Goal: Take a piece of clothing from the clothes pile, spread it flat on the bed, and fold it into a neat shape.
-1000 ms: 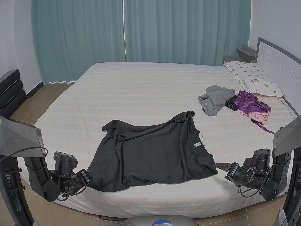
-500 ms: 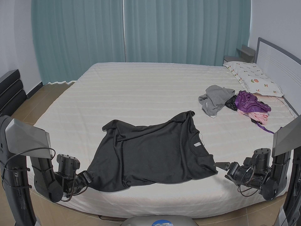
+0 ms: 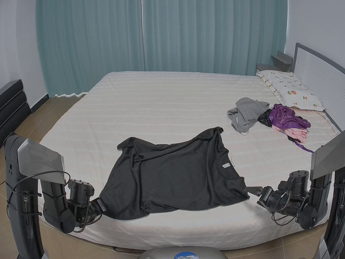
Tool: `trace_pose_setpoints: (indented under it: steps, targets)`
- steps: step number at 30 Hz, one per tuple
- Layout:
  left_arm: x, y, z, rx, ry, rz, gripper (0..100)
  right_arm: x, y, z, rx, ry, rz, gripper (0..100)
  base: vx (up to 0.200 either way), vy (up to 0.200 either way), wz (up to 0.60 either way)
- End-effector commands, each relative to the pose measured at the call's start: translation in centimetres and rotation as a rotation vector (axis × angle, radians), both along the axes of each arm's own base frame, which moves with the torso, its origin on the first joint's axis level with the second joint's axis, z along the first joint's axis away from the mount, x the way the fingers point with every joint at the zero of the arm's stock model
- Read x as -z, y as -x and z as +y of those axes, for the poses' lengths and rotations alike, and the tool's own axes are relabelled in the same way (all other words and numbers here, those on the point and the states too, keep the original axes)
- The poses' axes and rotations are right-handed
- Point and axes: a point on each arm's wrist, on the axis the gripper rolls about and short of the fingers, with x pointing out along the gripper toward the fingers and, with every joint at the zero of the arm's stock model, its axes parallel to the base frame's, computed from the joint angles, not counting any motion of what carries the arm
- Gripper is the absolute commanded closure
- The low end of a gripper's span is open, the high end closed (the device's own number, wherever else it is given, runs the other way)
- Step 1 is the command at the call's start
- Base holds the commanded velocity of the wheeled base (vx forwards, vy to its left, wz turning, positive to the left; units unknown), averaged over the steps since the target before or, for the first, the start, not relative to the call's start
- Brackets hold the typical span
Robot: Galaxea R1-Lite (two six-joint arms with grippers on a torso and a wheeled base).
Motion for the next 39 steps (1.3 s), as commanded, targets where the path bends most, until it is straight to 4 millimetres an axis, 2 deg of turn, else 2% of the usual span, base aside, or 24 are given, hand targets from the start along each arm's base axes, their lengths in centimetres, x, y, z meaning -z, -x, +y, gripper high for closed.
trace_pose_setpoints:
  steps: [1,9,15,18,23,30,34,35,37,39]
  targets:
    - [-0.5,0.3,0.1,-0.004,0.003,-0.006,100,0.3,-0.1,0.1,-0.007,0.006,-0.002,0,0.000,0.000,0.00]
    - [-2.0,0.6,0.7,-0.020,0.005,-0.045,100,1.3,-0.4,0.1,-0.019,0.034,0.014,0,0.000,0.000,0.00]
    - [-3.6,0.9,0.8,-0.025,0.011,-0.094,100,3.9,-1.3,0.6,-0.035,0.105,0.042,0,0.000,0.000,0.00]
    - [-3.7,0.9,0.8,-0.025,0.011,-0.092,100,4.4,-2.2,0.8,-0.012,0.149,0.012,0,0.000,0.000,0.00]
    - [-3.6,0.9,1.1,-0.032,0.011,-0.092,100,4.8,-2.5,1.8,-0.038,0.156,-0.002,0,0.000,0.000,0.00]
    - [-3.5,0.9,1.1,-0.034,0.010,-0.091,100,4.6,-5.9,2.8,-0.038,0.174,-0.050,0,0.000,0.000,0.00]
    - [-3.6,0.9,1.1,-0.034,0.011,-0.094,100,4.8,-7.0,2.9,-0.034,0.224,-0.062,0,0.000,0.000,0.00]
    - [-3.6,0.9,1.1,-0.033,0.011,-0.091,100,4.8,-7.3,3.0,-0.040,0.249,-0.081,100,0.000,0.000,0.00]
    - [-3.6,0.9,1.1,-0.033,0.011,-0.091,100,4.8,-7.3,3.0,-0.040,0.249,-0.081,100,0.000,0.000,0.00]
    - [-3.6,0.9,1.1,-0.034,0.011,-0.094,100,3.4,-7.4,3.3,-0.051,0.245,-0.123,100,0.000,0.000,0.00]
